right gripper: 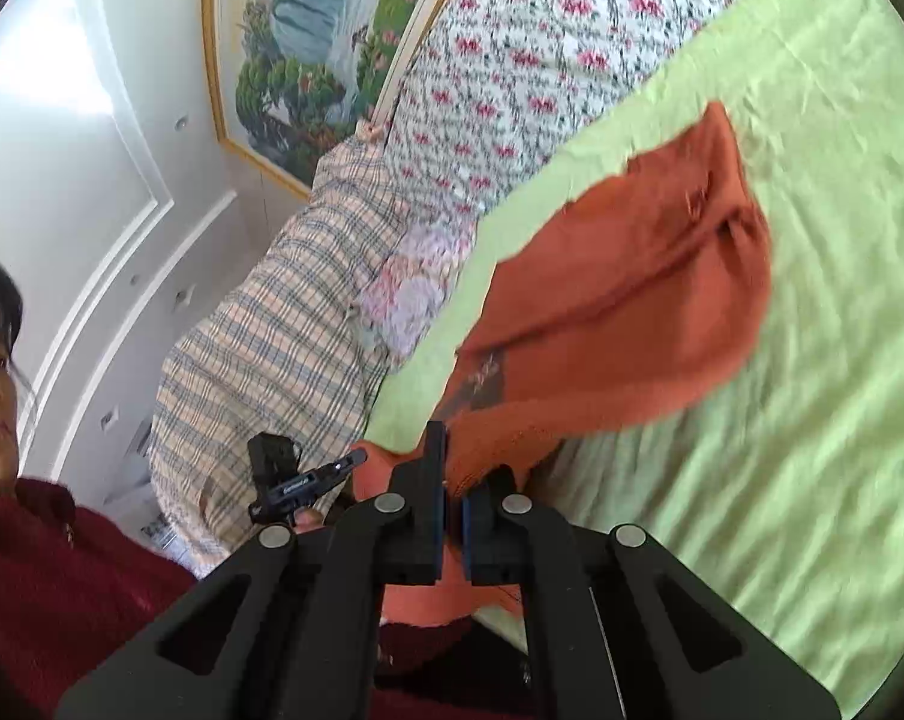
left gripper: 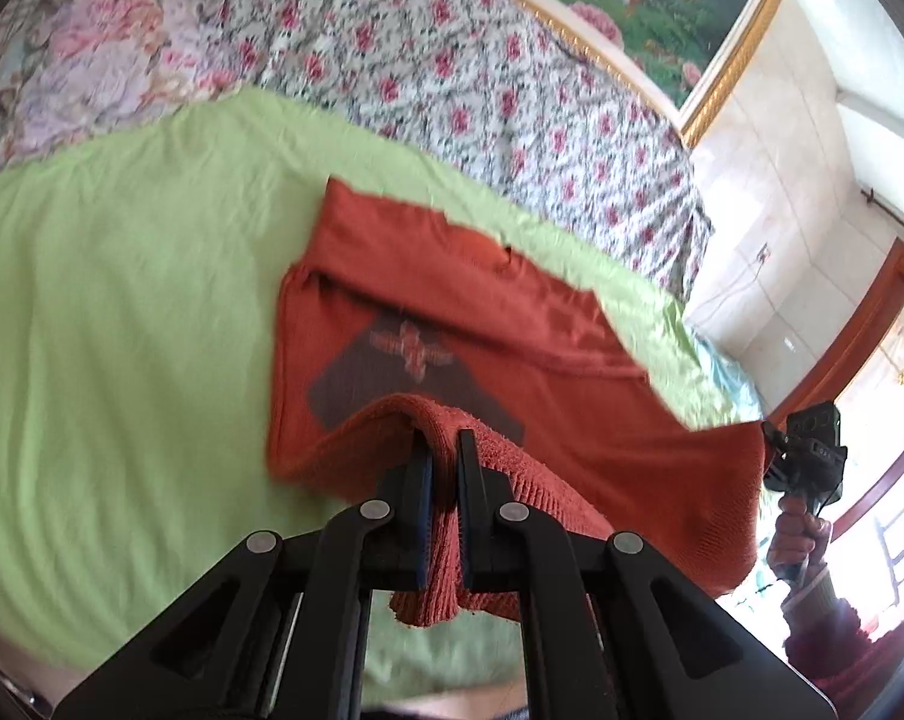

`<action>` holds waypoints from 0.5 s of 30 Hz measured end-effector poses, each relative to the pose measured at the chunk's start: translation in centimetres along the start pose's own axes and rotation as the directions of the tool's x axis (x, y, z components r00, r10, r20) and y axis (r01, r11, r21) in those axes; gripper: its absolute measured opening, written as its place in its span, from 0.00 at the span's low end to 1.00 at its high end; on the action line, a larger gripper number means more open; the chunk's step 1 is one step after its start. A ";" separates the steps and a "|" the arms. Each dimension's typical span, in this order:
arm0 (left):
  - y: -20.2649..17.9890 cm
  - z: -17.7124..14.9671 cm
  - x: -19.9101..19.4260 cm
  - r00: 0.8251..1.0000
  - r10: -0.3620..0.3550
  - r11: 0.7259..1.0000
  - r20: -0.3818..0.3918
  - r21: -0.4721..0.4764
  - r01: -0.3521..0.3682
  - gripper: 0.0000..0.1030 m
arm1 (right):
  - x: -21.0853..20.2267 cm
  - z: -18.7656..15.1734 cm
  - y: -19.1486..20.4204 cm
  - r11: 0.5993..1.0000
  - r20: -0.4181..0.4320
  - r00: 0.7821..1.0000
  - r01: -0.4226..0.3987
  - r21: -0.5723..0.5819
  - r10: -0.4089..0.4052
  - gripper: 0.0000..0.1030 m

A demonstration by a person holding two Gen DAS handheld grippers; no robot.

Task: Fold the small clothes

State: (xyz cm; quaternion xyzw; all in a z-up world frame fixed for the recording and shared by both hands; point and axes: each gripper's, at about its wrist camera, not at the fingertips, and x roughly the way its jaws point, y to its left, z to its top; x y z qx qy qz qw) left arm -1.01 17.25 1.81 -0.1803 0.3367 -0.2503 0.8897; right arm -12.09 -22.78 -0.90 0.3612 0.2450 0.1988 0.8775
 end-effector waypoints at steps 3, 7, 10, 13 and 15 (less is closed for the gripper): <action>0.0 2.7 1.2 0.998 0.004 1.000 0.055 -0.001 -0.004 0.04 | 0.5 2.5 -0.6 0.999 0.047 0.998 0.032 0.017 -0.032 0.05; 0.0 7.6 3.1 0.990 0.013 1.000 0.139 0.000 -0.013 0.04 | 1.5 6.5 -2.5 0.993 0.106 0.989 0.096 0.067 -0.103 0.05; 0.7 11.9 6.3 0.984 0.043 0.999 0.172 0.003 -0.045 0.04 | 2.9 10.1 -4.2 0.981 0.112 0.977 0.169 0.091 -0.179 0.05; 1.9 14.9 10.1 0.984 0.074 0.997 0.162 -0.010 -0.074 0.04 | 5.1 13.4 -6.6 0.962 0.094 0.961 0.248 0.111 -0.259 0.05; 2.8 16.5 13.1 0.984 0.104 0.995 0.143 -0.019 -0.102 0.04 | 6.6 15.0 -8.3 0.947 0.080 0.948 0.297 0.123 -0.308 0.05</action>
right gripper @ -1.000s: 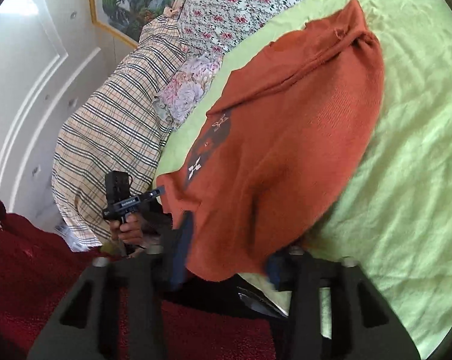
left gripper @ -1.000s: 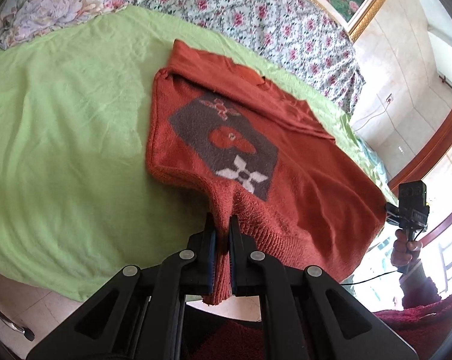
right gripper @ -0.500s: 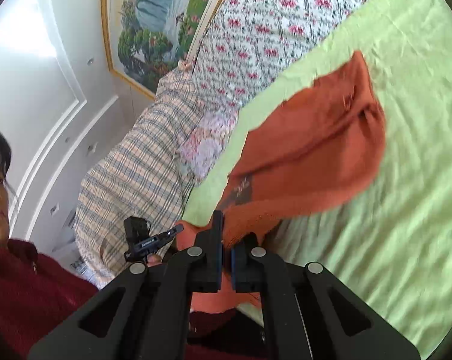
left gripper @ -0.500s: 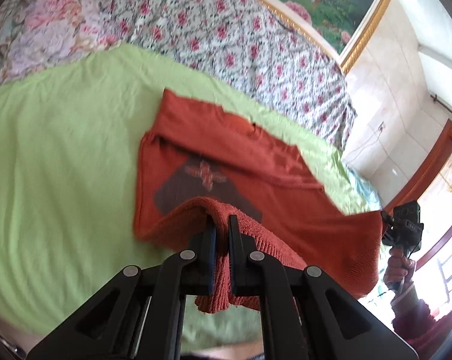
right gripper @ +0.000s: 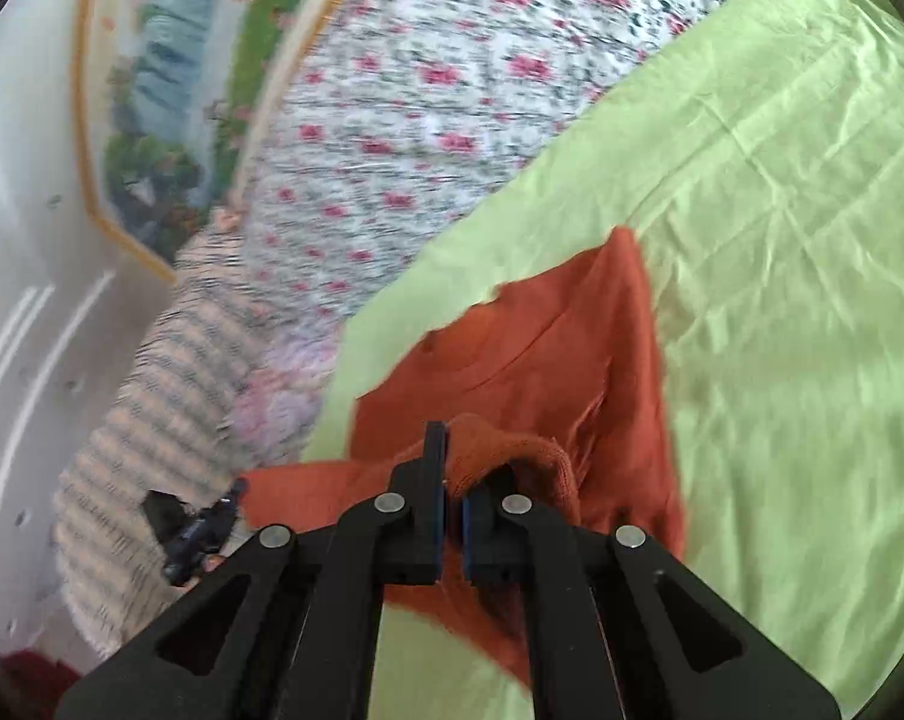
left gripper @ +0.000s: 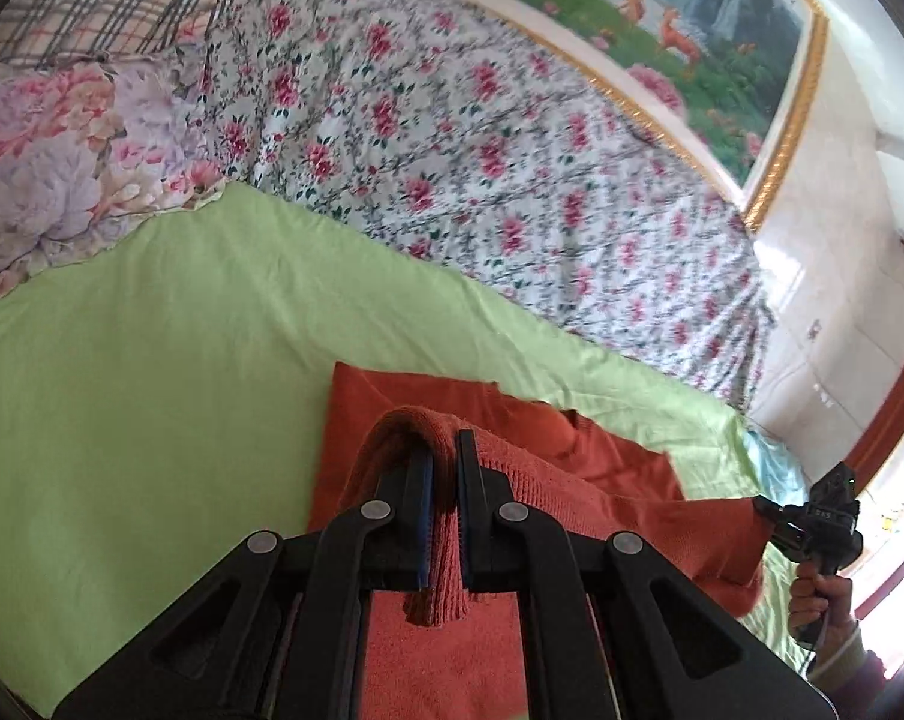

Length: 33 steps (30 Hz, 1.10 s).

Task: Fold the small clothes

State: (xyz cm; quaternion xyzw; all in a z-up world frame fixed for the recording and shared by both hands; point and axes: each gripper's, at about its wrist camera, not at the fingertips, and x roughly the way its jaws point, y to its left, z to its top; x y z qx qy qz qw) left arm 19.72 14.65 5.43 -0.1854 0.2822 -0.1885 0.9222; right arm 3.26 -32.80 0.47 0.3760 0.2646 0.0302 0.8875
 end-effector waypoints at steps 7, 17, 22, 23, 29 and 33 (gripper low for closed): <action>2.2 1.4 9.3 0.992 0.080 0.997 -0.096 -0.004 -0.081 0.04 | 6.6 3.8 -4.6 0.980 -0.054 0.982 0.186 0.069 -0.182 0.05; 4.9 -0.8 13.1 0.963 0.121 0.988 -0.241 -0.066 -0.141 0.15 | 8.9 2.5 -8.0 0.959 -0.106 0.965 0.254 0.125 -0.242 0.05; 2.2 -4.3 9.2 0.961 0.055 0.998 -0.272 -0.009 -0.060 0.33 | 4.5 0.7 -6.6 0.953 -0.033 0.960 0.279 0.118 -0.277 0.20; 1.1 -5.3 8.6 0.958 0.026 1.000 -0.286 0.008 -0.025 0.35 | 3.9 0.1 -5.5 0.950 -0.015 0.953 0.303 0.081 -0.303 0.21; -4.0 -8.9 9.6 0.931 0.043 0.986 -0.362 0.166 0.019 0.42 | 7.9 -5.2 1.8 0.945 -0.203 0.945 0.203 -0.257 -0.258 0.21; -4.2 -8.2 11.1 0.914 0.074 0.980 -0.400 0.199 0.008 0.42 | 10.9 -6.4 2.9 0.883 -0.264 0.897 0.227 -0.411 -0.354 0.18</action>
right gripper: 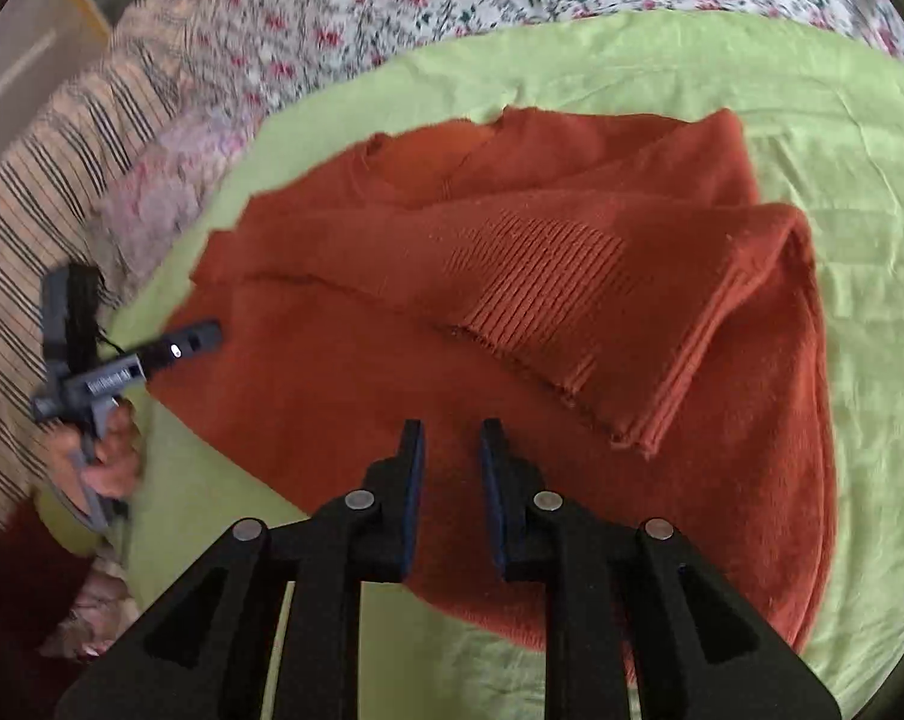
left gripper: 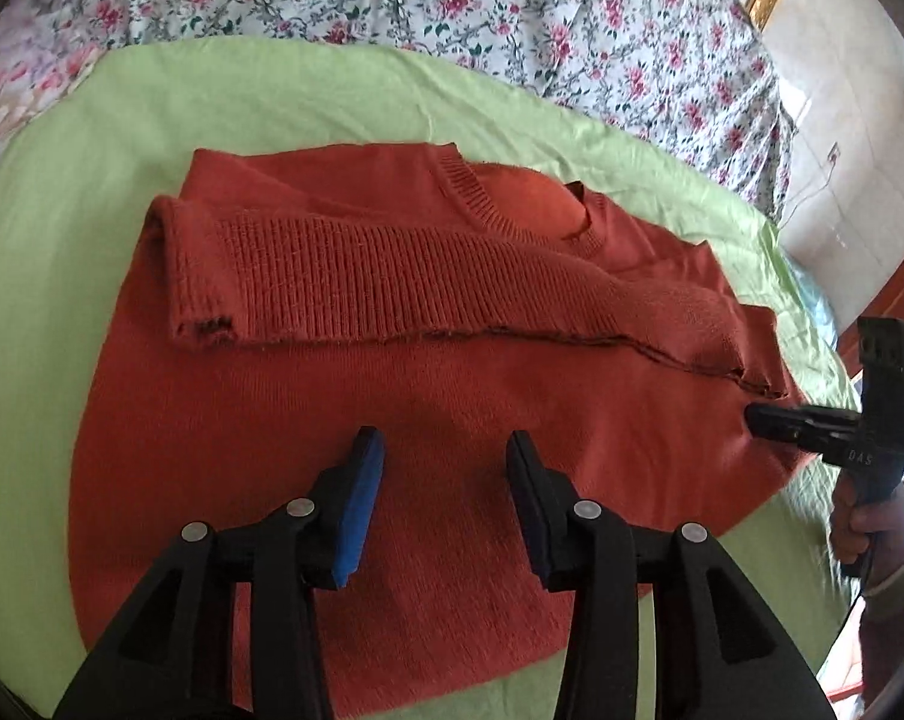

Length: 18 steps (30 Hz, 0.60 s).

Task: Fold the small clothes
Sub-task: 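Open both grippers to release the folded hem, then lift both open grippers away and reposition over the folded sweater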

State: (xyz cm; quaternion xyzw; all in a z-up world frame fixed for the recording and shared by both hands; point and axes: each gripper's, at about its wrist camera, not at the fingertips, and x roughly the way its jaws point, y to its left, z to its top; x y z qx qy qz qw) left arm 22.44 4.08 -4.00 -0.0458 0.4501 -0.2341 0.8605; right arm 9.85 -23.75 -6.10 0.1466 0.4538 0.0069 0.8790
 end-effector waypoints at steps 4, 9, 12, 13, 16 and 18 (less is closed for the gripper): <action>0.7 2.4 1.2 0.998 0.070 0.997 -0.005 0.030 -0.070 0.40 | 0.3 1.8 -0.7 0.997 -0.005 0.998 0.065 -0.049 -0.065 0.16; 2.4 7.7 3.5 0.988 0.151 0.988 -0.002 -0.006 -0.151 0.39 | 0.6 5.4 -2.6 0.973 0.049 0.972 0.231 -0.025 -0.230 0.16; 3.9 11.2 4.8 0.979 0.202 0.976 0.019 -0.083 -0.200 0.39 | 0.7 8.1 -5.2 0.960 0.089 0.958 0.266 0.086 -0.273 0.18; 4.5 12.1 4.9 0.977 0.211 0.972 0.029 -0.115 -0.206 0.39 | 0.8 8.8 -6.1 0.952 0.099 0.952 0.279 0.123 -0.291 0.18; 6.4 13.3 4.8 0.969 0.243 0.953 0.043 -0.199 -0.230 0.39 | 0.4 10.3 -8.8 0.915 0.127 0.927 0.315 0.251 -0.354 0.18; 7.2 12.9 3.9 0.974 0.222 0.952 0.051 -0.225 -0.206 0.39 | -0.5 10.2 -10.0 0.895 0.153 0.919 0.298 0.330 -0.363 0.18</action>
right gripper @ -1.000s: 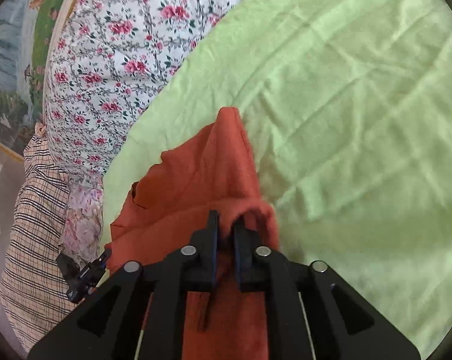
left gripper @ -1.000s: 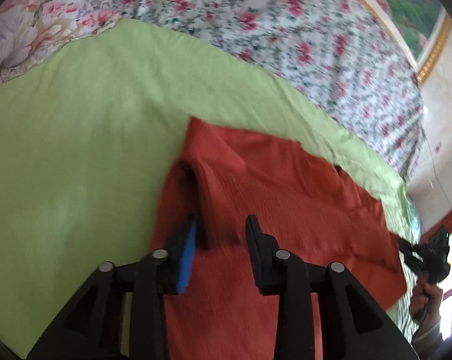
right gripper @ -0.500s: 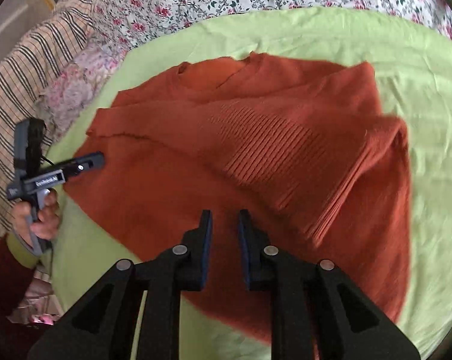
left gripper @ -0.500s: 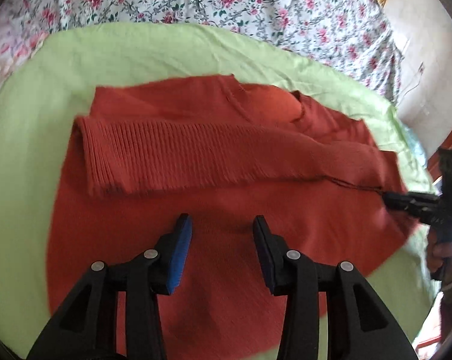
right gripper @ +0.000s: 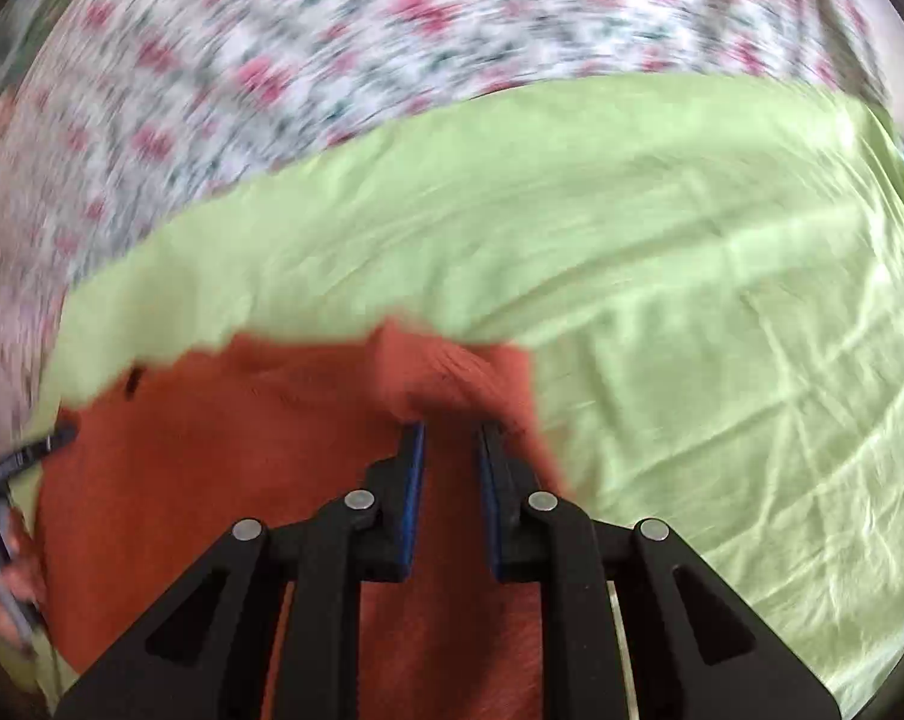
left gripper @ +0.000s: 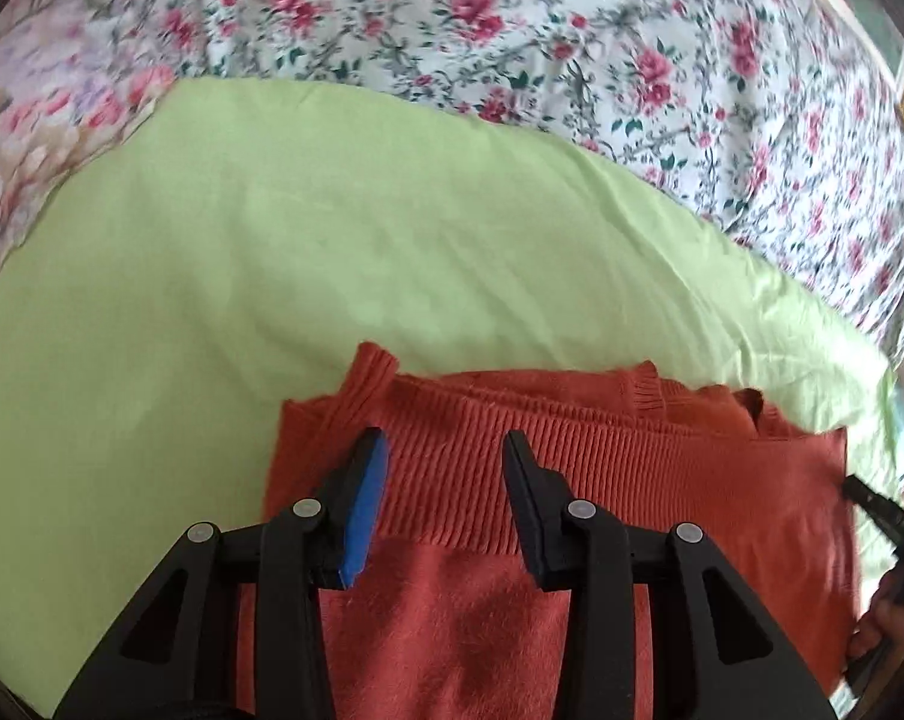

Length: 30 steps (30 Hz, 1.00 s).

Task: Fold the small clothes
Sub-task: 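Lift both open grippers away and reposition over the folded sweater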

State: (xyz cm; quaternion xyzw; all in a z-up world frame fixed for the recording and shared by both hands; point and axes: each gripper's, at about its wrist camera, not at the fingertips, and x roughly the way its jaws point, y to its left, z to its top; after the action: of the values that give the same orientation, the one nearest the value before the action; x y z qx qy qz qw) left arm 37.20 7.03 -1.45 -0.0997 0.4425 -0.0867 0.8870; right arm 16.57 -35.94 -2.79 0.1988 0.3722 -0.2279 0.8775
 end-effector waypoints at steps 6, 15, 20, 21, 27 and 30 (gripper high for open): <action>1.3 -5.4 -3.7 0.999 -0.043 0.999 0.007 -0.021 0.043 0.40 | -3.3 -2.7 -0.8 1.000 0.041 0.999 -0.025 0.017 0.025 0.21; 1.0 -15.7 -12.0 0.985 -0.154 0.979 0.083 -0.121 0.163 0.43 | -8.6 -10.4 -2.8 0.991 0.046 0.995 -0.087 0.100 0.083 0.25; 1.1 -19.8 -14.2 0.980 -0.186 0.967 0.067 -0.163 0.195 0.46 | -11.8 -13.5 -3.6 0.982 0.090 0.991 -0.115 0.152 0.102 0.31; 1.1 -20.4 -14.4 0.979 -0.193 0.965 0.066 -0.171 0.201 0.47 | -12.3 -14.1 -3.5 0.981 0.093 0.990 -0.118 0.153 0.104 0.31; 1.5 -23.3 -14.8 0.980 -0.194 0.961 0.036 -0.195 0.198 0.50 | -13.7 -16.4 -2.1 0.985 0.090 0.988 -0.139 0.107 0.129 0.32; 1.6 -24.2 -14.4 0.981 -0.195 0.959 0.020 -0.207 0.195 0.51 | -13.7 -17.5 -1.7 0.985 0.088 0.986 -0.148 0.090 0.140 0.33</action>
State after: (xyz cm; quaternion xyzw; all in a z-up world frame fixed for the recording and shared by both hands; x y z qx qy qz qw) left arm 9.33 9.64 -5.02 -0.2347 0.4374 -0.1269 0.8587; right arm -2.67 -24.76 -4.14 0.2581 0.3095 -0.1893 0.8954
